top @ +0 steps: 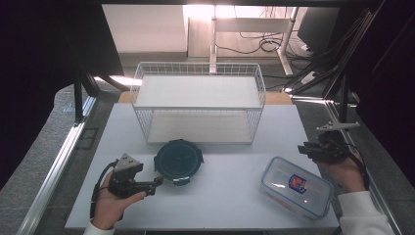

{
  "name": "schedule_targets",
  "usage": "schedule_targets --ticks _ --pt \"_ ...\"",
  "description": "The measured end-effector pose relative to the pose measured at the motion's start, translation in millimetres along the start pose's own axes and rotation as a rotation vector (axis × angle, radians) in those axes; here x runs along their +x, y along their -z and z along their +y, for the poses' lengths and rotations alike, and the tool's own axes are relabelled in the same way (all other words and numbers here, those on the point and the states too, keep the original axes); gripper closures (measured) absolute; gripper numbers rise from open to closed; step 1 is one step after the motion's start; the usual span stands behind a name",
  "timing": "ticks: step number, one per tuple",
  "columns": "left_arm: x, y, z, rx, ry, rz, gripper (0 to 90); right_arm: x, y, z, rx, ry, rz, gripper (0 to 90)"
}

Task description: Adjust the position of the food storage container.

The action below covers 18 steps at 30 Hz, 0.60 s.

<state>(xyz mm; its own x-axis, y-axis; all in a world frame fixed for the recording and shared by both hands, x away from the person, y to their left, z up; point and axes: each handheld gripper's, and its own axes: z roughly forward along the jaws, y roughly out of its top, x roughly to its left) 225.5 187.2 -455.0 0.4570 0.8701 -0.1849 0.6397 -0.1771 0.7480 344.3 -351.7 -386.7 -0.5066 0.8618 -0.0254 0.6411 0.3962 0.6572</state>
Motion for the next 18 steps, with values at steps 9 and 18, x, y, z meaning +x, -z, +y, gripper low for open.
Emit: schedule_targets --ticks 9,18 --pt "-0.2 -0.7 -1.6 0.013 -0.003 -0.003 14.5 -6.6 -40.8 16.7 0.126 0.052 0.004 88.8" --pt "2.3 0.7 -3.7 0.015 -0.002 -0.002 14.6 0.4 -75.8 14.2 0.231 0.133 0.018 88.9"
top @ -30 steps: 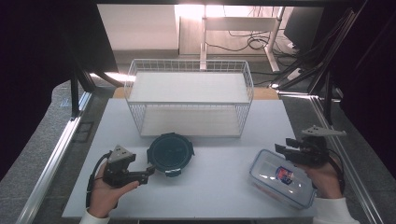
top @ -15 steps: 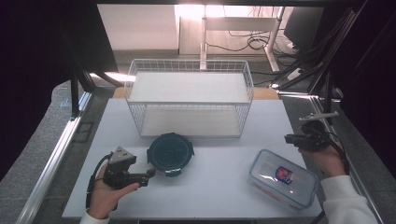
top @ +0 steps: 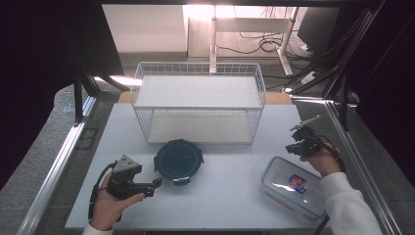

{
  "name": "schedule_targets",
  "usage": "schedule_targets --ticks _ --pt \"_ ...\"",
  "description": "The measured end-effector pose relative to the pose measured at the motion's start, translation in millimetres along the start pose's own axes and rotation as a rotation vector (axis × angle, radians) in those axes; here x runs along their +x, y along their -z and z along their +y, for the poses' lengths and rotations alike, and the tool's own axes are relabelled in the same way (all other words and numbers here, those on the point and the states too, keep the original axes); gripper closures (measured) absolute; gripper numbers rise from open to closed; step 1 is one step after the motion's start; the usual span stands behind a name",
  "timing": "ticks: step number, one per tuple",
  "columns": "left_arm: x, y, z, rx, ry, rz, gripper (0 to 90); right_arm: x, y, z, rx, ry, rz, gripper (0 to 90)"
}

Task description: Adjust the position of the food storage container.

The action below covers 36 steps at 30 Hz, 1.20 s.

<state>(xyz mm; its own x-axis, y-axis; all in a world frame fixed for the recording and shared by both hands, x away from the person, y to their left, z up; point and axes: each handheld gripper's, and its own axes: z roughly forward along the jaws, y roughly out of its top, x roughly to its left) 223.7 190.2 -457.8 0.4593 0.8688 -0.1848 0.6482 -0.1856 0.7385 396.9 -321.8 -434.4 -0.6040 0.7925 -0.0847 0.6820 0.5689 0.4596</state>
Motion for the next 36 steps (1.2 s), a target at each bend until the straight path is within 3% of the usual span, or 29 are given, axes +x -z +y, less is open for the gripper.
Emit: schedule_targets --ticks 4,9,13,19,26,29,31,34,35,36 --pt "-1.0 -1.1 -0.5 0.007 -0.004 -0.001 14.5 7.6 -7.5 -0.7 0.034 0.041 0.002 88.9" --pt "-3.0 -2.3 -0.4 0.013 -0.011 -0.002 14.5 21.2 -8.2 -0.3 0.038 0.095 0.024 89.0" --pt "-4.7 -3.7 -0.7 0.021 -0.016 -0.003 14.5 27.2 -8.4 0.7 0.041 0.120 0.000 89.1" --pt "-4.4 -4.8 -1.1 0.027 -0.017 -0.001 14.6 34.7 -9.3 1.7 0.030 0.139 0.029 89.1" --pt "-5.7 -6.4 -1.8 0.037 -0.026 -0.005 14.7 52.7 -10.4 5.5 0.033 0.203 0.076 89.1" --pt "-5.9 -6.7 -1.9 0.038 -0.027 -0.004 14.7 54.6 -10.2 5.4 0.031 0.211 0.076 89.1" --pt "-5.9 -6.9 -2.1 0.039 -0.027 -0.004 14.7 53.7 -9.7 4.4 0.028 0.201 0.076 89.1" --pt "-5.2 -6.6 -2.8 0.040 -0.024 -0.003 14.7 45.0 1.5 -3.6 -0.023 0.138 0.040 89.0" --pt "-5.2 -6.6 -2.8 0.040 -0.024 -0.003 14.7 45.0 1.5 -3.6 -0.023 0.138 0.040 89.0" --pt "-4.5 -6.2 -3.2 0.041 -0.024 0.000 14.6 37.7 13.6 -12.4 -0.069 0.084 0.026 89.0"
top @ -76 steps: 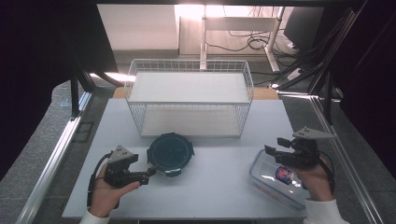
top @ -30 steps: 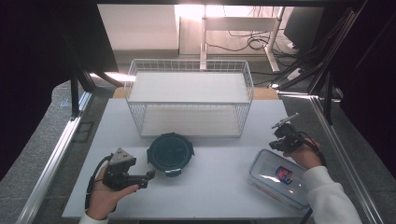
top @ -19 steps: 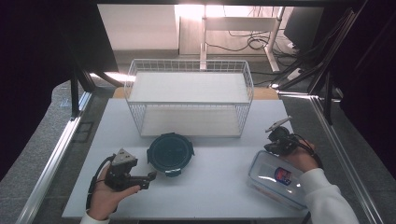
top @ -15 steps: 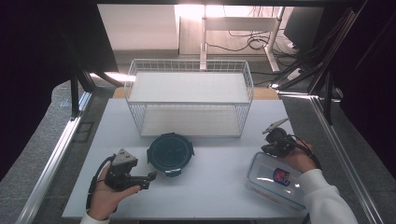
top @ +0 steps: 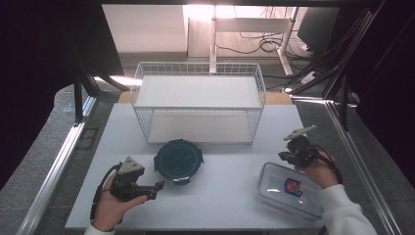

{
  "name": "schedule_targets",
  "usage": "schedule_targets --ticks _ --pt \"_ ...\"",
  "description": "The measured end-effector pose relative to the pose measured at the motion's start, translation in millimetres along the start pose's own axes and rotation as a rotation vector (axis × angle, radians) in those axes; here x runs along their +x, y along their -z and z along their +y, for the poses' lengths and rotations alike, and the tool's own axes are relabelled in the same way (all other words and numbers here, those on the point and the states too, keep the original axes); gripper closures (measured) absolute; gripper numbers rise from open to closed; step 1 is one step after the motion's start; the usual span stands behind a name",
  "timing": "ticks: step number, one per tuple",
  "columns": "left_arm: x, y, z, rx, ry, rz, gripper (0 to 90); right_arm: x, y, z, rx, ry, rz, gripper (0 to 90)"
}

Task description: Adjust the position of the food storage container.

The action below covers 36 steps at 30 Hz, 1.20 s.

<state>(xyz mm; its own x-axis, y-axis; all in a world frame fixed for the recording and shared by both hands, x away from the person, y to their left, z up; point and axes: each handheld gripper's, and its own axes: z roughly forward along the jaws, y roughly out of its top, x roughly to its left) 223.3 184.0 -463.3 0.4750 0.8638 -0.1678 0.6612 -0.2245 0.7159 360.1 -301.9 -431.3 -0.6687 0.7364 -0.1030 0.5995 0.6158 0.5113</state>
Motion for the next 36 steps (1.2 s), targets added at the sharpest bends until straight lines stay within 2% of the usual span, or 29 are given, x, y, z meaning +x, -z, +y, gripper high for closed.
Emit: schedule_targets --ticks 1,2,4,6,7,8,10,11,12,13,14,16,21,24,26,27,32,36 --pt "0.0 0.0 0.0 0.000 0.000 0.000 14.7 0.0 0.0 0.0 0.000 0.000 0.000 89.0" --pt "0.5 -0.2 -0.6 0.001 0.003 0.001 14.7 -4.8 13.9 -11.8 -0.026 -0.041 -0.036 89.0" --pt "0.7 -0.9 -0.6 0.004 0.000 0.002 14.7 -8.3 27.4 -26.6 -0.040 -0.071 -0.075 89.0" --pt "0.8 -2.2 -0.2 0.007 -0.001 0.001 14.7 -13.1 40.0 -43.7 -0.056 -0.116 -0.098 89.0" --pt "0.8 -2.2 -0.2 0.007 -0.001 0.001 14.7 -13.1 40.0 -43.7 -0.056 -0.116 -0.098 89.0" --pt "0.9 -3.3 -0.3 0.011 -0.004 0.000 14.7 -16.8 51.8 -61.7 -0.071 -0.171 -0.124 89.0" --pt "1.3 -4.3 -0.9 0.015 -0.002 0.000 14.7 -18.6 63.1 -80.0 -0.080 -0.217 -0.152 89.0" --pt "1.3 -4.3 -0.9 0.015 -0.002 0.000 14.7 -18.6 63.1 -80.0 -0.080 -0.217 -0.152 89.0" --pt "1.8 -5.6 -1.3 0.019 0.000 0.000 14.7 -18.8 71.3 -97.7 -0.085 -0.256 -0.168 89.0" --pt "1.8 -5.6 -1.3 0.019 0.000 0.000 14.7 -18.8 71.3 -97.7 -0.085 -0.256 -0.168 89.0" --pt "2.0 -6.3 -1.5 0.022 0.001 -0.002 14.7 -18.3 73.6 -105.8 -0.080 -0.266 -0.176 89.0" --pt "1.2 -7.5 -1.9 0.026 0.001 -0.003 14.7 -15.8 74.2 -125.4 -0.036 -0.292 -0.194 89.0" --pt "1.4 -8.6 -2.3 0.030 -0.001 -0.002 14.7 -12.8 75.7 -141.4 -0.017 -0.323 -0.200 89.0" --pt "2.3 -9.5 -2.8 0.031 0.003 0.000 14.7 -7.4 70.6 -149.1 0.027 -0.329 -0.173 89.1" --pt "2.1 -9.8 -2.9 0.032 0.003 0.000 14.8 -6.0 69.5 -149.6 0.034 -0.328 -0.168 89.1" --pt "1.8 -10.0 -3.1 0.032 0.003 0.000 14.8 -4.2 68.5 -150.1 0.047 -0.324 -0.182 89.1" --pt "1.3 -9.7 -3.2 0.020 -0.001 0.002 15.2 -1.1 65.0 -152.5 0.090 -0.327 -0.144 89.1" --pt "1.4 -10.5 -3.5 0.022 0.001 0.004 15.2 0.5 61.4 -151.5 0.098 -0.326 -0.146 89.1"
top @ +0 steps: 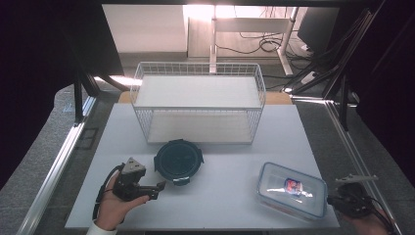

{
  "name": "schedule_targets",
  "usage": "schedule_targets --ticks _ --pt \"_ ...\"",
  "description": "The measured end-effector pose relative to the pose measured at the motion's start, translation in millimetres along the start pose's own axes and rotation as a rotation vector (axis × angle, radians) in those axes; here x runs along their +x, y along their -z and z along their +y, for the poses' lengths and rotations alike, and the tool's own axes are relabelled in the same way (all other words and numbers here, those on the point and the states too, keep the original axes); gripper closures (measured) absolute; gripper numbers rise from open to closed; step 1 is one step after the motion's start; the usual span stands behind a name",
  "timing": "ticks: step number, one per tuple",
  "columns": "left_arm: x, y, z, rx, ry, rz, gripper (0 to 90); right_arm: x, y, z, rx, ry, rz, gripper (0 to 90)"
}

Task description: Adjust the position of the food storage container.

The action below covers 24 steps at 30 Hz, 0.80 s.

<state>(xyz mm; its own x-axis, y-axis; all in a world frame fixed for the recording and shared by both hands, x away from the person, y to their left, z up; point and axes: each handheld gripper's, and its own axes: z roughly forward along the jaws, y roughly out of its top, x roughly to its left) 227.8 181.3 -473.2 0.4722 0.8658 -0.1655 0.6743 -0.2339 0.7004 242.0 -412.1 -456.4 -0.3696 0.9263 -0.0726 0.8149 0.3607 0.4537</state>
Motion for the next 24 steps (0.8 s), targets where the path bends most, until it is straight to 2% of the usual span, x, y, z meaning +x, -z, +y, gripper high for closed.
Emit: schedule_targets --ticks 2,3,14,24 --pt "-0.1 -0.5 -0.1 0.001 0.001 0.000 15.2 1.5 -2.7 1.9 -0.012 0.001 0.034 89.1" --pt "-0.1 -0.5 -0.1 0.001 0.001 0.000 15.2 2.0 -3.5 3.0 -0.014 0.005 0.036 89.1" --pt "2.4 -1.9 -1.2 0.006 0.005 0.005 15.1 8.5 -18.1 25.8 -0.018 0.037 0.038 89.1" --pt "3.5 -1.2 -1.3 0.000 0.013 0.007 15.2 24.8 -33.0 52.9 -0.026 0.099 0.044 89.1"
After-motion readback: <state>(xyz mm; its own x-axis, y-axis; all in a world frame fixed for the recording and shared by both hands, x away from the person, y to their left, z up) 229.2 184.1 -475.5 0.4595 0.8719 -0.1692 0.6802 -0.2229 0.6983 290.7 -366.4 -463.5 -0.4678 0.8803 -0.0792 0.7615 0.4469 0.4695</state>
